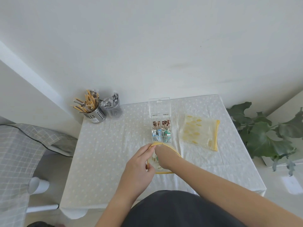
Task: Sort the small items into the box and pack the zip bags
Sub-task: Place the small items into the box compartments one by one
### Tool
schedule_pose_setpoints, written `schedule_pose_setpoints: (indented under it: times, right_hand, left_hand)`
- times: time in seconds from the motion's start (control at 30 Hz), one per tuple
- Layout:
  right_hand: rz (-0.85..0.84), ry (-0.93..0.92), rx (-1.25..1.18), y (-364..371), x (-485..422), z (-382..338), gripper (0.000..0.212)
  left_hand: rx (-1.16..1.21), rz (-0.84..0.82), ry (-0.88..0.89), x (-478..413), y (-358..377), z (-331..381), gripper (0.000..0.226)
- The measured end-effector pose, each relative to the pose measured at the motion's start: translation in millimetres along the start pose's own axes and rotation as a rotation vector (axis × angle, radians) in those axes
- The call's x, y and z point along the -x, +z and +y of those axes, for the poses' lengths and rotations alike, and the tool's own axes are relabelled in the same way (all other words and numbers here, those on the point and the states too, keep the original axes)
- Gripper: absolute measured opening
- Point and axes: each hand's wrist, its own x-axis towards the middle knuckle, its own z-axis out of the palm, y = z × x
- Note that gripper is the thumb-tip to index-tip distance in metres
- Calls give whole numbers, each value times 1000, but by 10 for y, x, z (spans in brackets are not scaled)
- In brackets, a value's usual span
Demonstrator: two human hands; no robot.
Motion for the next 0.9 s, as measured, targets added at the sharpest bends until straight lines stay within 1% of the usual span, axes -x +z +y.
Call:
schedule_pose_setpoints:
  times: [0.03,0.1,0.17,0.3,0.4,0.43,0.47,0.5,0.6,0.67,0.77,0.9]
  right_hand:
    - [0,2,19,11,27,-19,13]
    - [9,-8,43,13,71,-58,36]
    - [14,-8,29,11,73,-65,40]
    - [3,2,-31,-2,77,-50,35]
    - [-5,13,-92,4,93,-46,13]
    - [-12,12,-98,9,99,-47,9]
    - [-20,14,-89,5,105,-51,9]
    - [-29,21,-79,0,107,-57,13]
    - [-62,44,-52,-55,127,-73,34]
    - [-84,45,-18,-101,138,-74,38]
    - [-146,55,25,-148,173,-75,33]
    - [-205,66,75,-183,233,-70,17]
  left_hand:
    - [2,1,1,6,0,1,70]
    - [6,2,-1,15,-8,3,71]
    - [5,-3,-6,23,-19,6,71]
    - [-7,-11,3,22,-17,15,71]
    - [-11,-15,-3,16,-27,27,70]
    - [-9,-16,-9,16,-30,29,70]
    - [-8,-18,-13,15,-32,30,70]
    - [-9,-21,-14,13,-31,27,70]
    - [-16,-23,-13,-3,-32,12,72]
    - [-23,-21,-12,-10,-38,6,74]
    - [-37,-25,-7,-17,-41,-3,75]
    - [-44,-35,-6,-24,-21,-11,75]
